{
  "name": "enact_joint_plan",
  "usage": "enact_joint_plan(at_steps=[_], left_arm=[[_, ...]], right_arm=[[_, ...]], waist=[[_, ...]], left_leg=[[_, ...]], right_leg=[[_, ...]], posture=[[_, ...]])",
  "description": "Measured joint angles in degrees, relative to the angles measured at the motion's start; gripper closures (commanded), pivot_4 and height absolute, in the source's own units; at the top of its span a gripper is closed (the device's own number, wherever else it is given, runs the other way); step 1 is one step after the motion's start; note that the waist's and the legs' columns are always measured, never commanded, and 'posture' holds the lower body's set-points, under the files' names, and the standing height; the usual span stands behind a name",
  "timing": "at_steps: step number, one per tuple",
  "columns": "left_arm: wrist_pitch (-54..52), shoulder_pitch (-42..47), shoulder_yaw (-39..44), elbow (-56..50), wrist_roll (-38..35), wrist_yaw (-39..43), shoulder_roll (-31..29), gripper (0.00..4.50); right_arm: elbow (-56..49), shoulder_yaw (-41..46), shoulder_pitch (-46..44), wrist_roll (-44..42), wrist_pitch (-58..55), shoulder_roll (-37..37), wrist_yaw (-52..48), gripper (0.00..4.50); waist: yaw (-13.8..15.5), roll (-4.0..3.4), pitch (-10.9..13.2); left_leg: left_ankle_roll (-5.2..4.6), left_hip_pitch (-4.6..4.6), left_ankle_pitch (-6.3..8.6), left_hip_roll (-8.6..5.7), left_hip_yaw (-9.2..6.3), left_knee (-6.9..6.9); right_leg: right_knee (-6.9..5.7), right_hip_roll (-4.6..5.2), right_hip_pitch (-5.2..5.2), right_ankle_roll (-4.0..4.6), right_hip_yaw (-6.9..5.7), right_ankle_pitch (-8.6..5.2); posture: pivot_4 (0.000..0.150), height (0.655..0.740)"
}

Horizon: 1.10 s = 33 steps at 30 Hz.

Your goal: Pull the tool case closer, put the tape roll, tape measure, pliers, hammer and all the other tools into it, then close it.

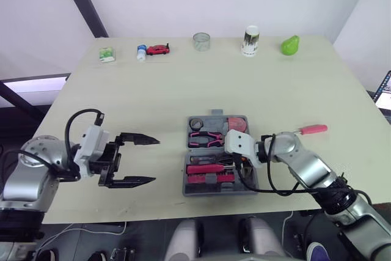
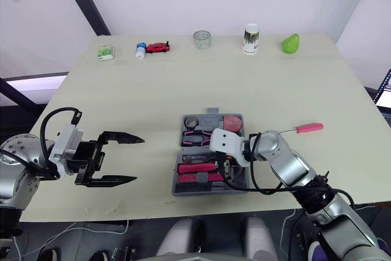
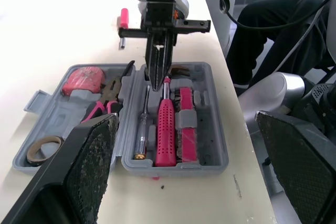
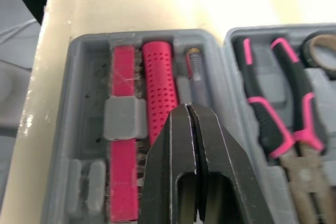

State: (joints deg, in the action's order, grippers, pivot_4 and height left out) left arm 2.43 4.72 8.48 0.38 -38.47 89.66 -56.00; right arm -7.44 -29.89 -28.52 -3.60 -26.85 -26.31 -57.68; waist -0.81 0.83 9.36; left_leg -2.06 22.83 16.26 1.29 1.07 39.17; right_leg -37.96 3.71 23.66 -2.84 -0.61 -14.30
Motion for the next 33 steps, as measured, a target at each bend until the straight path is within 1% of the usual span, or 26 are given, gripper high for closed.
enact_joint_plan(at_steps=[2,7,12,16,22,24,25,29,30,32,33], left_arm=[[-0.4,0.0,0.0,0.0,0.0,0.0,0.1,0.00],[-1.8,0.2,0.0,-0.8,0.0,0.1,0.1,0.00],[-1.9,0.3,0.0,-0.9,0.0,0.1,0.1,0.00],[-1.9,0.4,0.1,-0.9,0.0,0.1,0.3,0.00],[-2.0,-0.4,0.7,-1.0,0.2,-0.1,1.5,0.00],[-2.6,-0.4,1.1,-1.1,0.3,-1.1,2.1,0.00],[-3.8,-0.5,1.6,-1.2,0.3,-2.6,2.6,0.00],[-7.6,-2.0,3.2,-2.3,0.1,-6.9,3.2,0.00],[-8.8,-4.4,5.4,-2.9,0.1,-10.7,5.2,0.00],[-8.6,-5.3,6.2,-2.8,0.8,-12.6,6.2,0.00],[-7.6,-6.2,7.5,-2.3,1.6,-14.2,7.6,0.00]], right_arm=[[0.3,0.0,0.1,0.0,0.2,0.3,0.0,4.48],[5.6,-0.7,1.8,0.6,3.3,1.4,-0.2,4.48],[9.7,-1.6,1.9,2.6,8.7,1.9,-0.3,4.48],[10.3,-1.7,1.8,3.8,11.0,1.9,-0.4,4.48],[7.1,1.0,2.7,1.8,7.4,1.9,-0.4,4.48],[4.1,4.7,2.8,-0.7,7.0,2.1,0.3,4.48],[2.1,7.9,3.0,-3.0,7.1,2.6,0.9,4.48],[-2.3,15.4,4.9,-6.7,4.6,3.0,5.0,4.48],[-3.8,23.1,9.7,-10.1,4.9,3.1,8.3,4.48],[-4.0,26.3,12.6,-11.4,6.2,2.8,9.1,4.48],[-4.5,29.4,15.9,-12.8,8.1,2.6,9.3,4.48]], waist=[[0.0,0.01,0.0],[0.1,0.01,0.0],[-0.1,0.02,0.0],[-0.1,0.03,0.0],[0.1,0.01,0.0],[0.1,0.01,0.0],[0.1,0.01,0.0],[0.2,0.02,0.0],[0.4,0.02,0.0],[0.4,0.02,0.0],[0.5,0.01,0.0]], left_leg=[[0.00,0.00,0.00,0.00,0.00,0.00],[0.00,0.00,0.00,0.00,0.01,0.00],[0.00,-0.08,0.00,0.00,0.01,0.00],[0.00,-0.12,0.00,0.01,0.00,0.00],[0.00,-0.06,0.00,0.01,0.02,0.00],[0.00,-0.05,0.00,0.02,0.01,0.00],[0.00,-0.05,0.00,0.02,0.01,0.00],[0.00,-0.05,0.00,0.06,-0.01,0.00],[0.00,-0.04,0.00,0.06,-0.01,-0.03],[0.00,-0.02,0.00,0.04,0.00,-0.05],[0.00,-0.04,0.00,0.03,0.00,-0.06]], right_leg=[[0.00,0.00,0.00,0.00,0.00,0.00],[0.01,0.01,-0.01,0.00,0.00,0.00],[-0.02,-0.01,-0.02,0.00,0.02,0.00],[-0.05,-0.03,-0.05,0.00,0.02,0.00],[-0.02,-0.01,-0.03,0.00,0.03,0.01],[-0.02,0.00,-0.04,0.00,0.02,0.01],[-0.02,0.00,-0.04,0.00,0.02,0.01],[-0.01,0.05,-0.05,-0.01,0.02,0.01],[0.01,0.12,-0.06,-0.01,0.00,0.01],[0.03,0.13,-0.05,-0.01,0.01,0.01],[0.02,0.17,-0.06,-0.01,0.00,0.01]], posture=[[0.150,0.7400],[0.150,0.7400],[0.150,0.7400],[0.150,0.7400],[0.150,0.7400],[0.150,0.7400],[0.150,0.7400],[0.150,0.7400],[0.150,0.7400],[0.150,0.7400],[0.150,0.7400]])
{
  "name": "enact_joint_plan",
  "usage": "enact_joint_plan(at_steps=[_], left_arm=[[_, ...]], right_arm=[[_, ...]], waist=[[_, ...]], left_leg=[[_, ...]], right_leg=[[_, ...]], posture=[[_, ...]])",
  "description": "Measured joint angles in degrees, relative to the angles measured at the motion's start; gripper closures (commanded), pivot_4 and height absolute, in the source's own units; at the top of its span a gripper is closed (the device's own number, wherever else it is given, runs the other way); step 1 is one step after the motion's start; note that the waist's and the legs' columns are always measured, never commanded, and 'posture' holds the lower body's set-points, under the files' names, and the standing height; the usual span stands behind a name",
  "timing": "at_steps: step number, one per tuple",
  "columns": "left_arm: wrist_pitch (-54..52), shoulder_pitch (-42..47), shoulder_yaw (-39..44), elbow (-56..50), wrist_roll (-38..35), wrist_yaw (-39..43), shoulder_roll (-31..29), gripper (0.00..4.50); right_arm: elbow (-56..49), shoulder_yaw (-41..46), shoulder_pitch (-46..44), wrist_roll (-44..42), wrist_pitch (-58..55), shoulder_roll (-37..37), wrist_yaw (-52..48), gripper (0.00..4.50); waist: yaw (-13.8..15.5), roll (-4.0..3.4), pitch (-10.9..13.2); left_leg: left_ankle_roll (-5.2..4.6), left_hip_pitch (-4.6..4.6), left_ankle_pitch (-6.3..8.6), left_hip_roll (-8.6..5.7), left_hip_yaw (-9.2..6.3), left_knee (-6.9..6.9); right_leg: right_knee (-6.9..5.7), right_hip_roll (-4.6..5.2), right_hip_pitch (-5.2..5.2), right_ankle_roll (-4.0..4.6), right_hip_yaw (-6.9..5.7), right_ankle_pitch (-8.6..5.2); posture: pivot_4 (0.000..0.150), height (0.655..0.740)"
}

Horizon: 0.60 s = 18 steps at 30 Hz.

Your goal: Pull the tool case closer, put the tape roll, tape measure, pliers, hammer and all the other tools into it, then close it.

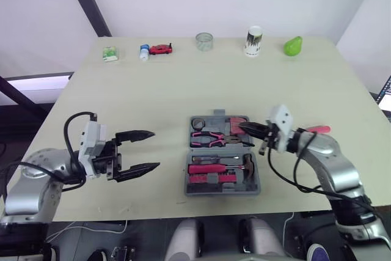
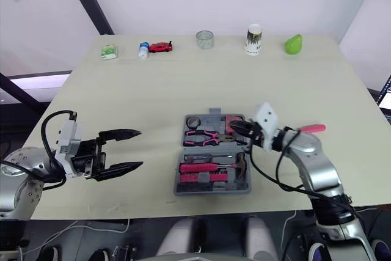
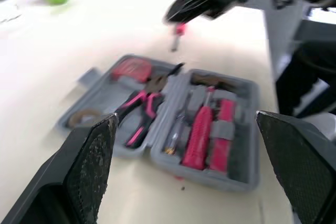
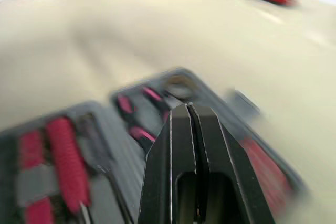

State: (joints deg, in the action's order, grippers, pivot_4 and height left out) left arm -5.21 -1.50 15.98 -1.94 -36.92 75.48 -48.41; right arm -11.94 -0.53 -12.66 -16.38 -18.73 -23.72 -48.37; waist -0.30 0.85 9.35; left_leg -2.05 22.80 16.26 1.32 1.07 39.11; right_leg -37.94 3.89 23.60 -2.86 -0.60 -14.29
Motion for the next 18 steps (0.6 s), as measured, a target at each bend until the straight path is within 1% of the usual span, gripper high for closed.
enact_joint_plan(at_steps=[2,4,8,10,11,12,13,14,16,18], left_arm=[[0.8,-1.8,2.2,2.5,1.2,-2.9,1.8,0.00],[1.6,-2.8,3.6,3.4,2.2,-5.2,3.5,0.00],[2.2,-5.7,5.9,3.8,3.2,-8.1,5.6,0.00],[2.3,-6.5,6.5,4.0,3.3,-8.9,6.3,0.00],[2.6,-7.0,7.0,4.3,3.3,-9.2,6.7,0.00],[2.9,-8.0,7.9,5.4,3.4,-9.6,7.5,0.00],[3.2,-9.1,8.6,6.7,3.5,-9.8,7.8,0.00],[3.5,-9.9,9.1,8.0,3.8,-10.0,8.0,0.00],[4.7,-11.4,10.4,11.2,4.5,-10.3,8.4,0.00],[6.0,-11.7,11.0,13.3,5.2,-10.2,8.6,0.00]], right_arm=[[0.1,5.2,4.9,-2.2,1.6,-0.8,0.2,4.48],[-0.1,9.5,7.9,-4.0,3.3,-1.1,0.8,4.48],[-0.2,15.8,14.2,-5.4,5.9,-2.8,1.8,4.48],[-0.1,17.9,17.3,-5.9,7.4,-2.9,2.0,3.98],[0.3,19.3,19.5,-6.3,8.6,-2.9,1.8,3.66],[1.5,21.4,22.1,-7.0,10.2,-2.8,1.4,3.12],[2.7,23.3,24.4,-7.8,11.1,-2.7,1.2,2.82],[3.7,25.0,26.1,-8.7,11.9,-2.3,1.0,2.31],[5.7,28.4,29.0,-10.6,13.5,-1.4,1.1,1.32],[6.7,30.3,30.4,-11.5,15.1,-0.9,1.2,0.51]], waist=[[-0.1,0.00,0.0],[-0.4,0.00,0.0],[-0.4,0.00,0.0],[-0.3,0.01,0.0],[-0.2,0.00,0.0],[-0.1,0.00,0.0],[-0.1,0.00,0.0],[-0.1,0.01,0.0],[-0.3,0.01,0.0],[-0.5,0.01,0.0]], left_leg=[[0.00,-0.01,0.00,-0.01,0.02,-0.01],[0.00,-0.05,0.00,0.00,0.03,-0.01],[0.00,-0.10,0.00,0.01,0.03,-0.02],[0.00,-0.10,0.00,0.02,0.03,-0.01],[0.00,-0.11,0.00,0.01,0.03,-0.01],[0.00,-0.11,0.00,0.01,0.03,-0.01],[-0.01,-0.11,0.00,0.00,0.04,-0.02],[-0.01,-0.11,0.00,0.00,0.05,-0.02],[-0.01,-0.13,0.00,0.01,0.05,-0.02],[-0.01,-0.20,0.00,0.03,0.10,-0.02]], right_leg=[[-0.02,0.01,0.00,-0.01,0.01,0.00],[-0.03,0.00,-0.01,-0.01,0.02,0.00],[-0.04,-0.01,-0.05,0.00,0.03,0.00],[-0.04,0.00,-0.07,0.00,0.03,0.00],[-0.02,0.01,-0.08,0.00,0.03,0.00],[-0.02,0.03,-0.10,-0.01,0.03,0.00],[0.00,0.04,-0.10,-0.01,0.03,0.00],[0.01,0.05,-0.10,-0.01,0.03,-0.01],[0.00,0.04,-0.10,0.00,0.04,-0.01],[-0.03,0.03,-0.11,0.02,0.08,-0.03]], posture=[[0.150,0.7400],[0.150,0.7400],[0.150,0.7400],[0.150,0.7400],[0.150,0.7400],[0.150,0.7400],[0.150,0.7400],[0.150,0.7400],[0.150,0.7400],[0.150,0.7400]])
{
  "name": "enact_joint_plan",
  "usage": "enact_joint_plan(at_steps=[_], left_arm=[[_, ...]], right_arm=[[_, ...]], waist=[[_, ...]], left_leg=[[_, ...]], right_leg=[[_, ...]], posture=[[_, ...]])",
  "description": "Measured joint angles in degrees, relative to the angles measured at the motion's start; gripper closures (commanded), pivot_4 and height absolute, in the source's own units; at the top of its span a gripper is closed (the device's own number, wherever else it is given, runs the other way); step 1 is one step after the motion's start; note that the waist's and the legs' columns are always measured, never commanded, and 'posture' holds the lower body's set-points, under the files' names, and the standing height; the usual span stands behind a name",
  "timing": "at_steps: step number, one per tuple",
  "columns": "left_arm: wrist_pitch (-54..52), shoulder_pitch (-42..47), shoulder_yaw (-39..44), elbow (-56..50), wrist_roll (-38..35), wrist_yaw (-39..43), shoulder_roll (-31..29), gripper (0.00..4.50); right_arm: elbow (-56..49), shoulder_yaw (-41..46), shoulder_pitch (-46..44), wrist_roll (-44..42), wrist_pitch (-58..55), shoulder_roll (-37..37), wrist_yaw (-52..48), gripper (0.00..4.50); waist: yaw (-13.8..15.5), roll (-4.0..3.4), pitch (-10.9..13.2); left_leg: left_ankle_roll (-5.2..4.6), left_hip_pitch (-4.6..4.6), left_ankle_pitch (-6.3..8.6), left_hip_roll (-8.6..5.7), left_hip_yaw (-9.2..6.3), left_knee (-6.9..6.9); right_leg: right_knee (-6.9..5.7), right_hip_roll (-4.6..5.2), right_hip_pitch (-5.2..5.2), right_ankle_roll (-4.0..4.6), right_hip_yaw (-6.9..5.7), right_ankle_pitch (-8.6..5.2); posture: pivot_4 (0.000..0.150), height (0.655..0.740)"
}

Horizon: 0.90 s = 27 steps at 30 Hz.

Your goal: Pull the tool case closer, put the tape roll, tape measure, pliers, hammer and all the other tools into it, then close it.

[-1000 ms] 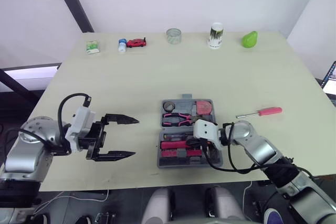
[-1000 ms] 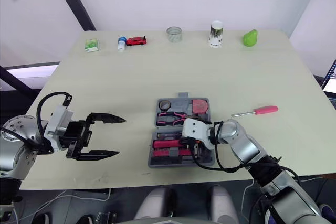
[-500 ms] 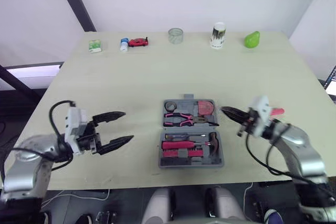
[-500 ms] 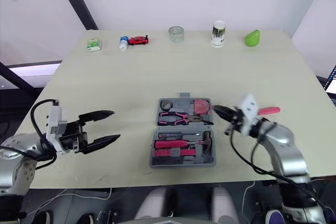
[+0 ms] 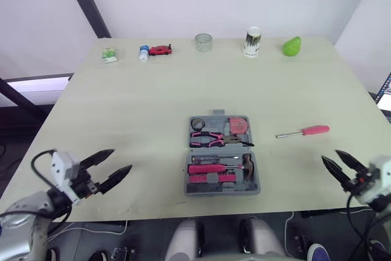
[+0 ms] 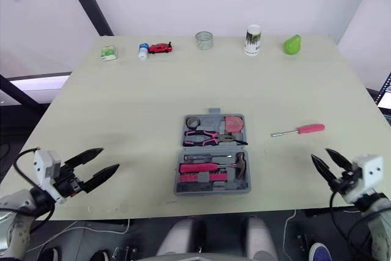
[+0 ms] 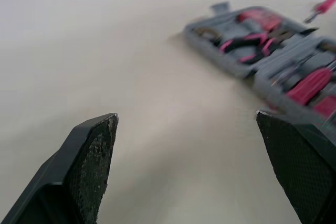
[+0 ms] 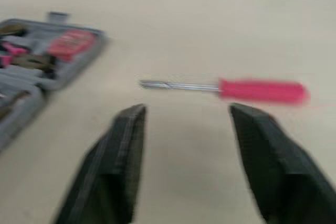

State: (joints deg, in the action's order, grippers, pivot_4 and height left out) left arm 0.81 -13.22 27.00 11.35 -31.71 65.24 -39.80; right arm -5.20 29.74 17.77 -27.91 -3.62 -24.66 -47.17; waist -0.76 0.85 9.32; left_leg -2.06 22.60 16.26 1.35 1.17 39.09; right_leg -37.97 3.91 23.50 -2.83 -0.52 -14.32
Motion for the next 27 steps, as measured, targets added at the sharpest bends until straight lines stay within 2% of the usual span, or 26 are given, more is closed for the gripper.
enact_joint_plan(at_steps=[1,7,12,19,27], left_arm=[[0.9,0.2,0.6,1.2,0.0,-0.1,0.4,0.00],[3.6,-1.3,4.2,7.0,0.1,-1.3,1.7,0.00],[4.3,-1.7,4.7,7.9,0.2,-1.4,2.0,0.00],[4.5,-0.7,4.5,6.7,0.2,-2.0,2.0,0.00],[3.2,1.4,1.6,-0.5,0.6,-2.8,2.0,0.00]], right_arm=[[0.9,0.5,0.9,-0.3,1.2,0.3,-0.1,0.04],[7.4,2.7,6.1,-0.8,5.2,1.4,-0.7,0.04],[9.3,2.9,6.7,-1.2,6.6,1.4,-0.7,0.04],[8.2,2.0,3.5,-1.5,5.2,1.3,1.3,0.04],[2.5,-3.0,-3.9,-3.0,-1.6,2.1,7.2,0.04]], waist=[[0.0,0.02,-0.1],[0.2,0.06,-0.1],[0.1,0.09,-0.2],[0.2,0.09,-0.2],[0.2,0.05,-0.2]], left_leg=[[0.00,-0.06,0.00,0.01,0.00,0.00],[0.00,-0.04,0.00,0.01,0.04,-0.01],[0.00,-0.10,0.00,0.02,0.09,-0.01],[0.00,-0.08,0.00,0.03,0.09,-0.01],[0.00,-0.06,0.00,0.01,0.07,-0.01]], right_leg=[[0.00,0.00,-0.03,0.04,0.00,-0.02],[0.04,0.06,-0.04,0.03,0.02,-0.02],[0.01,0.10,-0.04,0.15,0.05,-0.09],[0.01,0.12,-0.04,0.12,0.05,-0.05],[0.00,0.13,-0.04,0.03,0.03,0.01]], posture=[[0.150,0.7400],[0.150,0.7400],[0.150,0.7400],[0.150,0.7400],[0.150,0.7400]])
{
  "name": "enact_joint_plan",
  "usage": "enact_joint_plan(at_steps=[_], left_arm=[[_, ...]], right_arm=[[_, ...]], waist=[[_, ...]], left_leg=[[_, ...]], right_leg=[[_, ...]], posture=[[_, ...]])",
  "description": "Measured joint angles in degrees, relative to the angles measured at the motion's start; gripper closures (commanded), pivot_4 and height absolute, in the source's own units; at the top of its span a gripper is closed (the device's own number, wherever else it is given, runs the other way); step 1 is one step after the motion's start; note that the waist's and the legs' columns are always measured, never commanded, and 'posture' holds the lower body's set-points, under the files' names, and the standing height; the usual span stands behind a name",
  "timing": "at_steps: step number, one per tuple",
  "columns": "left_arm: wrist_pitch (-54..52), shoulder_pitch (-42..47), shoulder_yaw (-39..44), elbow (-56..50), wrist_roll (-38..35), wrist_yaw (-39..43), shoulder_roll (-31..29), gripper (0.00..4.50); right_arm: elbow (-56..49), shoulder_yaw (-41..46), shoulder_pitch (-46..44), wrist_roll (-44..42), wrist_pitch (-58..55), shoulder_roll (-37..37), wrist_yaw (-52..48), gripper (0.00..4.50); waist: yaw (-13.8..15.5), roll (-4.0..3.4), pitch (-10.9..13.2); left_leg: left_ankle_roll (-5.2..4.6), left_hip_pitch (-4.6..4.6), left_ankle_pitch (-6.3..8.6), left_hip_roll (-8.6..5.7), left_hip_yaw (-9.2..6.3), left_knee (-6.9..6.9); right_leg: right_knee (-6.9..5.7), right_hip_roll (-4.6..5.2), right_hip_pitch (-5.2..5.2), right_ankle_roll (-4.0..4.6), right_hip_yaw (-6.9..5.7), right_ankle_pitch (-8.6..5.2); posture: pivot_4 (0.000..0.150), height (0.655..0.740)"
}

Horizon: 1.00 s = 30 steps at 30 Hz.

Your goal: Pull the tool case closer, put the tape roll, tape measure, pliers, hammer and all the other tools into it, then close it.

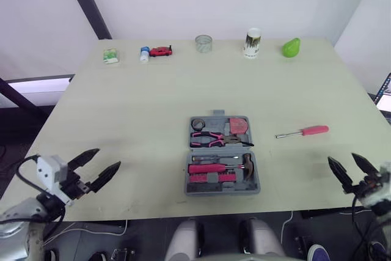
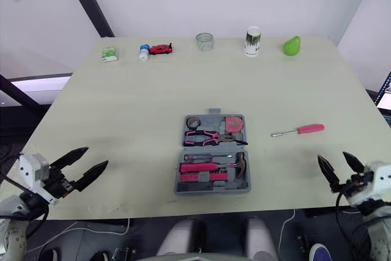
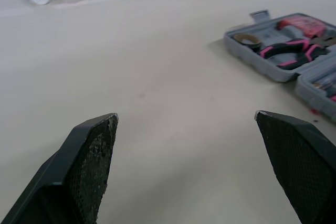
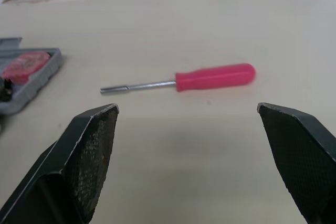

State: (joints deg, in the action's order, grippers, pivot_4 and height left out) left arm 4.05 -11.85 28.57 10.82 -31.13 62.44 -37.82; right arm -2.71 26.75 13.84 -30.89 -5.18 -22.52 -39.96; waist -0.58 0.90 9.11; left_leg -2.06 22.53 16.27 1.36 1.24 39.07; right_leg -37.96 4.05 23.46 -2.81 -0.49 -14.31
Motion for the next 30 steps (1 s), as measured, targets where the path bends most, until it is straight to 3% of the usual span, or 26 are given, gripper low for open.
enact_joint_plan(at_steps=[10,19,30], left_arm=[[-2.6,6.5,-6.9,-8.9,0.5,-1.0,0.6,0.00],[-4.3,13.2,-10.2,-11.9,0.6,-0.1,-0.5,0.00],[-9.9,19.3,-16.4,-17.6,-0.8,3.1,-2.0,0.00]], right_arm=[[-8.7,-12.7,-9.5,4.0,-14.8,0.7,12.0,0.04],[-12.2,-18.7,-16.9,8.2,-23.5,4.1,23.0,0.04],[-14.5,-19.4,-18.7,10.3,-28.1,6.4,28.6,0.04]], waist=[[0.0,-0.01,0.0],[-0.1,-0.02,0.0],[-0.1,-0.02,0.0]], left_leg=[[0.00,0.03,0.00,-0.03,-0.02,0.01],[0.00,0.11,0.00,-0.09,-0.07,0.01],[0.00,0.13,-0.01,-0.11,-0.11,0.01]], right_leg=[[-0.02,-0.03,0.01,-0.03,0.00,0.02],[-0.01,-0.06,0.04,-0.05,-0.05,0.03],[-0.02,-0.11,0.05,-0.05,-0.07,0.03]], posture=[[0.150,0.7400],[0.150,0.7400],[0.150,0.7400]])
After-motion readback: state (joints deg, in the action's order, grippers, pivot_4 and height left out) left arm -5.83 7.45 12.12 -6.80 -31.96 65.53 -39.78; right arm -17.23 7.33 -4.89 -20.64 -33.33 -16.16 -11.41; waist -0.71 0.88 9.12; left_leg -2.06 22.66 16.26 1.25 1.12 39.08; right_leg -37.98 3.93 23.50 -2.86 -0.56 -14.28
